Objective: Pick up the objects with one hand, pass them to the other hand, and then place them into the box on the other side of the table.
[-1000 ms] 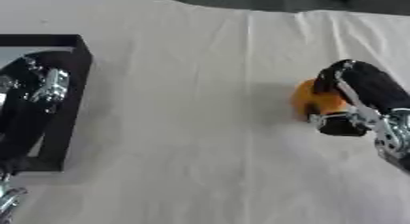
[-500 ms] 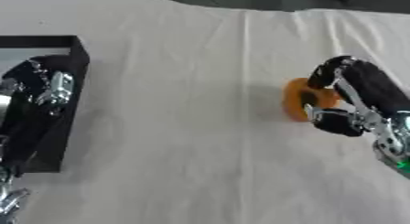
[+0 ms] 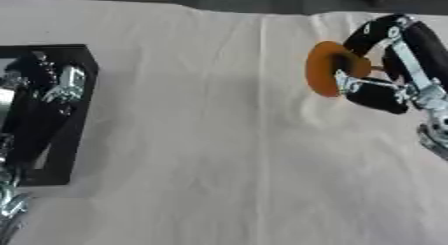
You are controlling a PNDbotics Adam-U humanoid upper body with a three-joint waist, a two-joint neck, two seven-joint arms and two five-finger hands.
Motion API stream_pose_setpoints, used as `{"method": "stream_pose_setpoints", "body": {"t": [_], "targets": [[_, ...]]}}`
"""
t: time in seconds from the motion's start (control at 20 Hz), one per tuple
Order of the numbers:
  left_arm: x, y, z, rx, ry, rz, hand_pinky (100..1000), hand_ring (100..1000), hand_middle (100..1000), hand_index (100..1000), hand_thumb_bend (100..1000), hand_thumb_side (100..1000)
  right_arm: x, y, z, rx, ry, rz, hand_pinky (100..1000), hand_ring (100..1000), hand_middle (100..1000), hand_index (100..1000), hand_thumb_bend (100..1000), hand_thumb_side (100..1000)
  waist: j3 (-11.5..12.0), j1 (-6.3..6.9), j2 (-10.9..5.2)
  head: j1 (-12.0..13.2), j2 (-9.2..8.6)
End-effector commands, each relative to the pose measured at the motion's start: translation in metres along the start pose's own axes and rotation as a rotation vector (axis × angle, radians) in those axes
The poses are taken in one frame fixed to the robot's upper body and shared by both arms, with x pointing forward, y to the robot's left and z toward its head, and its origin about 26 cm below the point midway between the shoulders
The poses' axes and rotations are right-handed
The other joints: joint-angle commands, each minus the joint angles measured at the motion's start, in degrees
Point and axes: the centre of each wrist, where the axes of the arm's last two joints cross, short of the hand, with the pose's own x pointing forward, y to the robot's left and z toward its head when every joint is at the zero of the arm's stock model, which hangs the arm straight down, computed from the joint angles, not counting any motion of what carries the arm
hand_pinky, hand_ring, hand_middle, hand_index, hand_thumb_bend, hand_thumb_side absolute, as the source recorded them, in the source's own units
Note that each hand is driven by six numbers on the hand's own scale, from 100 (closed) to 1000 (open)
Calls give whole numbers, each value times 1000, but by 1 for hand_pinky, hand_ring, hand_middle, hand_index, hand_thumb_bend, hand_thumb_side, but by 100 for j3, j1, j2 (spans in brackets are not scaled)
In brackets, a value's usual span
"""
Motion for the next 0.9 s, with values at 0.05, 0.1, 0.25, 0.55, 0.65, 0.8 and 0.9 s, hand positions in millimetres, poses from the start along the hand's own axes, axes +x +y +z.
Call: {"method": "stream_pose_setpoints", "body": {"t": [0.05, 0.1, 0.25, 0.55, 0.65, 0.8, 0.9], "targets": [[14, 15, -9, 40, -94, -46, 793, 648, 514, 727, 100, 565, 4, -8, -5, -76, -46, -63, 118, 542, 429, 461, 100, 100, -17, 48, -200, 24, 67], [18, 18, -13, 54, -119, -55, 790, 647, 514, 725, 100, 567, 5, -6, -5, -78, -51, -83, 117, 541, 429, 461, 100, 100, -24, 64, -228, 20, 90], [33, 28, -24, 112, -223, -85, 786, 657, 526, 725, 100, 578, 8, 0, -3, -74, -57, -125, 121, 539, 429, 461, 100, 100, -21, 103, -298, -4, 147], [75, 36, -45, 33, -388, -166, 796, 681, 548, 737, 100, 645, 20, 15, -2, -120, -83, -189, 161, 534, 429, 460, 100, 100, -5, 171, -409, -22, 275], [87, 34, -49, -41, -394, -210, 798, 685, 550, 738, 100, 672, 25, 21, -3, -144, -94, -217, 168, 531, 429, 460, 100, 100, -11, 186, -431, -10, 305], [100, 31, -53, -125, -395, -268, 807, 690, 554, 742, 100, 628, 33, 29, -2, -160, -110, -257, 174, 528, 429, 459, 100, 139, -13, 200, -451, 33, 351], [107, 29, -55, -162, -389, -297, 805, 689, 554, 742, 100, 594, 37, 34, -1, -157, -119, -280, 177, 528, 430, 461, 100, 145, -8, 208, -459, 71, 369]]}}
